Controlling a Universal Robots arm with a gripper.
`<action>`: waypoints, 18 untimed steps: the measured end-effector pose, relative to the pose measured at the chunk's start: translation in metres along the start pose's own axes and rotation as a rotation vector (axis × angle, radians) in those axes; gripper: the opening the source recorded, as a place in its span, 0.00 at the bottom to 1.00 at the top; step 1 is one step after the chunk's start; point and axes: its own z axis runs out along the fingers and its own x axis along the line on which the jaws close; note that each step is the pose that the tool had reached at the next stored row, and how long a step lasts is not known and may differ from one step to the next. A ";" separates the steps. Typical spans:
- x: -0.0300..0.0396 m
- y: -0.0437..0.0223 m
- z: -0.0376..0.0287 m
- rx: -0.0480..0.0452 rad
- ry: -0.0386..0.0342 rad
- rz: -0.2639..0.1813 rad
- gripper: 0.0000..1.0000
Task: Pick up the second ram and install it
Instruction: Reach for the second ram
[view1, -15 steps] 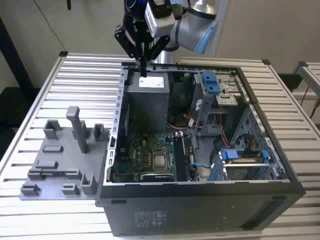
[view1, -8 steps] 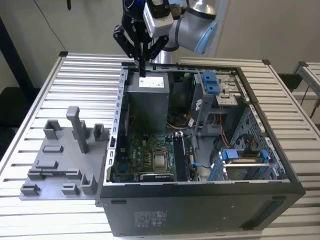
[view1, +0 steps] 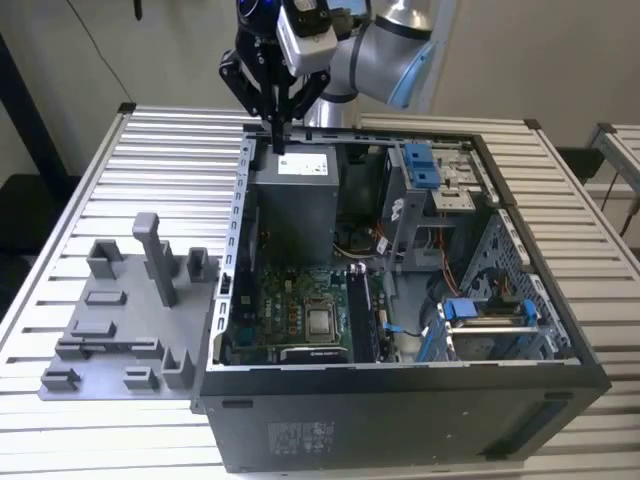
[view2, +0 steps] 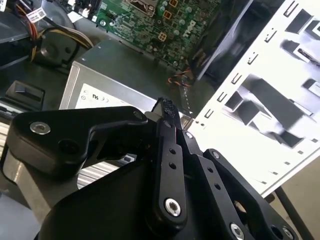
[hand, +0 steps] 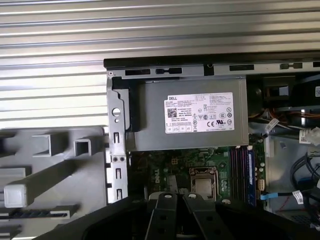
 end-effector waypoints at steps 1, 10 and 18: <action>0.0007 0.0000 0.0001 0.0001 0.0000 0.000 0.11; 0.0041 -0.0004 0.0017 0.0002 0.0002 0.000 0.11; 0.0076 -0.0007 0.0032 0.0002 0.0002 0.000 0.11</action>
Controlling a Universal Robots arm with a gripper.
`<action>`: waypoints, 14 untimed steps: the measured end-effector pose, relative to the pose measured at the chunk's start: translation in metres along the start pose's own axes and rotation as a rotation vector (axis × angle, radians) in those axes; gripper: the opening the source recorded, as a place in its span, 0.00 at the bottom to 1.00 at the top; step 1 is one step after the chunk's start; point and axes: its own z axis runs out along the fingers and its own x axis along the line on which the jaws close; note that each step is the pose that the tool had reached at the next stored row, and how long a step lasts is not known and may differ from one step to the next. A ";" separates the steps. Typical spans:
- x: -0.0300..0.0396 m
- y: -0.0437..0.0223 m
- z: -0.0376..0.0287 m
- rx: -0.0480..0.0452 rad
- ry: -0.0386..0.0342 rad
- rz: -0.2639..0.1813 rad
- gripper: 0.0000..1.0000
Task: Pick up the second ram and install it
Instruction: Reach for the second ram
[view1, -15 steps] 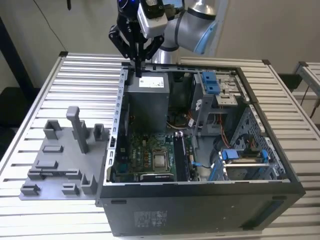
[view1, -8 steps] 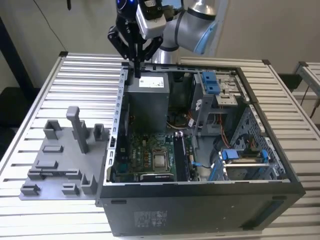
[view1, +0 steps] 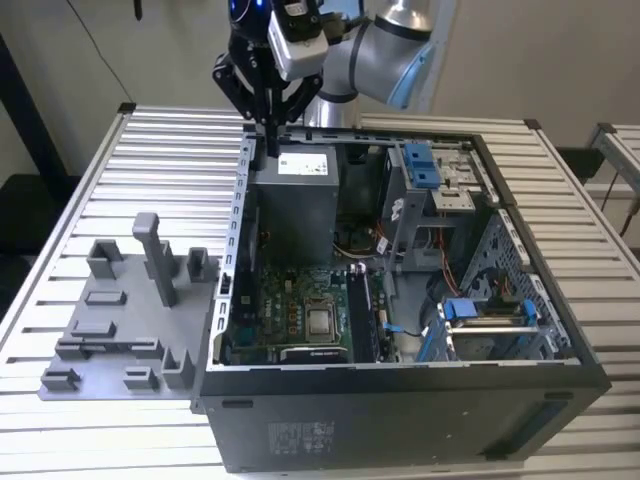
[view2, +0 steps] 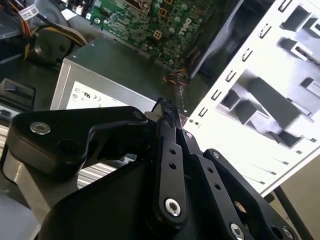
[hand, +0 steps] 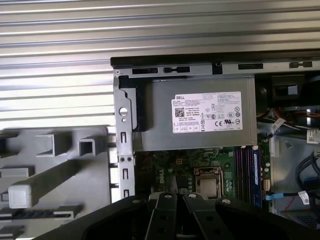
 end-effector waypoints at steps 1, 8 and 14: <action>0.0004 0.0000 0.0002 0.0000 0.0000 0.000 0.11; 0.0044 -0.0004 0.0011 -0.0001 -0.0001 0.000 0.11; 0.0109 -0.0009 0.0016 0.0001 0.0001 0.000 0.11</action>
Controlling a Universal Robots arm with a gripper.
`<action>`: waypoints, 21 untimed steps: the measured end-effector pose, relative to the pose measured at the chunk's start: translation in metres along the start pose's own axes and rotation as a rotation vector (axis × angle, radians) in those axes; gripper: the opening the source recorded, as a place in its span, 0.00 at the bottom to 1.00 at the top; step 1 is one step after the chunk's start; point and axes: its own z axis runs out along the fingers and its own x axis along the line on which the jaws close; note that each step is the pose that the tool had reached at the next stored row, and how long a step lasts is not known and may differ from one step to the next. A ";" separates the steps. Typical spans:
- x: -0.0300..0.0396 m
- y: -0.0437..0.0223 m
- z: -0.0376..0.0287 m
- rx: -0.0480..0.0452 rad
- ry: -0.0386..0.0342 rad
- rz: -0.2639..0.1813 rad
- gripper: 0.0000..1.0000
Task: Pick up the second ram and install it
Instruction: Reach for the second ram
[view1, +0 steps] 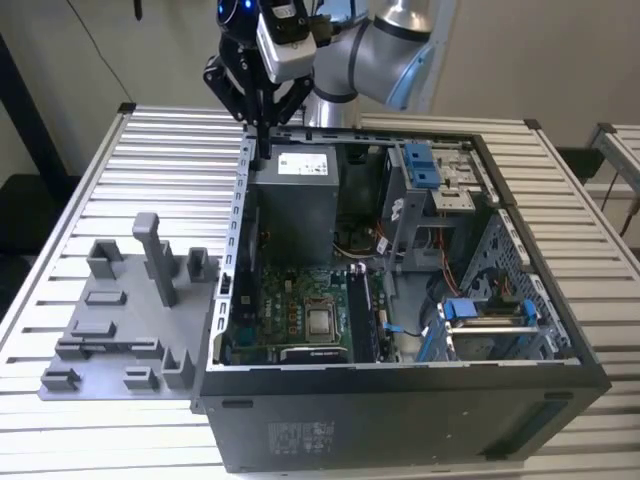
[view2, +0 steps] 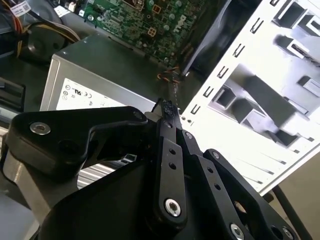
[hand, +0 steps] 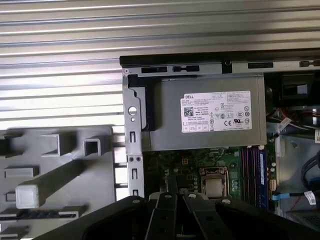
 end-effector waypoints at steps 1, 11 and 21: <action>0.0013 -0.0001 0.0001 -0.0001 -0.0001 0.000 0.11; 0.0180 -0.0013 0.0012 0.0000 0.0000 0.000 0.11; 0.0349 -0.0026 0.0027 -0.0001 0.0000 -0.001 0.11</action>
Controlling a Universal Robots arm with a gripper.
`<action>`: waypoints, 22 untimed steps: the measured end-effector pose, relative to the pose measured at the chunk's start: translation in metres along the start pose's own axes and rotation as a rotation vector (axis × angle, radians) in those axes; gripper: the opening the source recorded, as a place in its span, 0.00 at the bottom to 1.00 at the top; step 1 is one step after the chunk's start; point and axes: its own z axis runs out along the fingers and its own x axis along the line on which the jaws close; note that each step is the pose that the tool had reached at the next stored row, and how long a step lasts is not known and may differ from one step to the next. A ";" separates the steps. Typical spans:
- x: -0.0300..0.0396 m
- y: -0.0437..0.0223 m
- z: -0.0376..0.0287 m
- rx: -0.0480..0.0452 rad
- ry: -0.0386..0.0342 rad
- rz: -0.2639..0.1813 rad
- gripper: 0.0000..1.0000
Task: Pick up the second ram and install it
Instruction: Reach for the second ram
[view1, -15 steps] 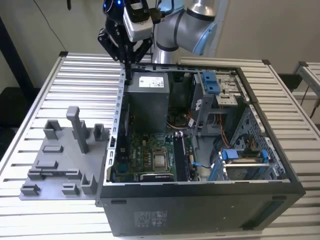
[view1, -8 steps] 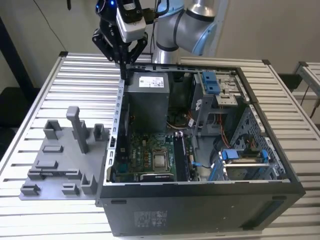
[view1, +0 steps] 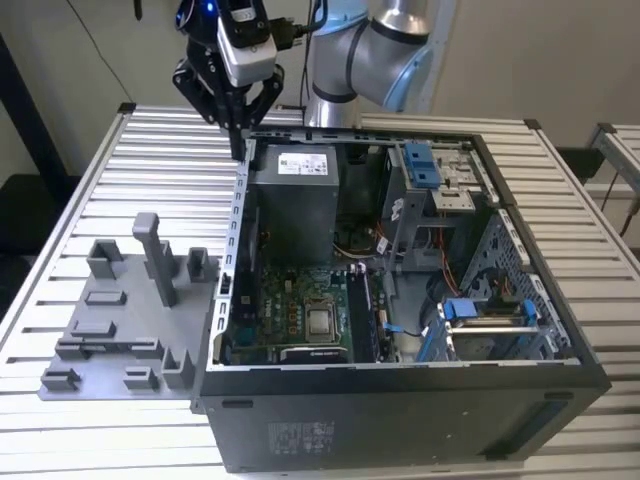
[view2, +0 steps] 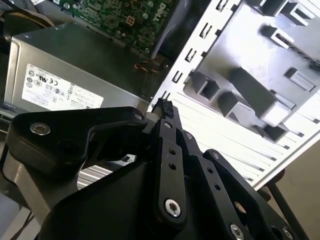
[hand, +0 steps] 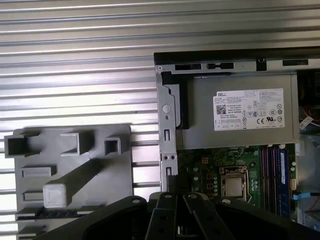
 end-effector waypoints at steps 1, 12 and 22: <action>0.0014 -0.0001 0.0002 -0.0001 0.0000 0.000 0.11; 0.0157 -0.0012 0.0025 -0.0001 0.0000 0.000 0.11; 0.0277 -0.0022 0.0046 -0.0001 -0.0001 0.000 0.11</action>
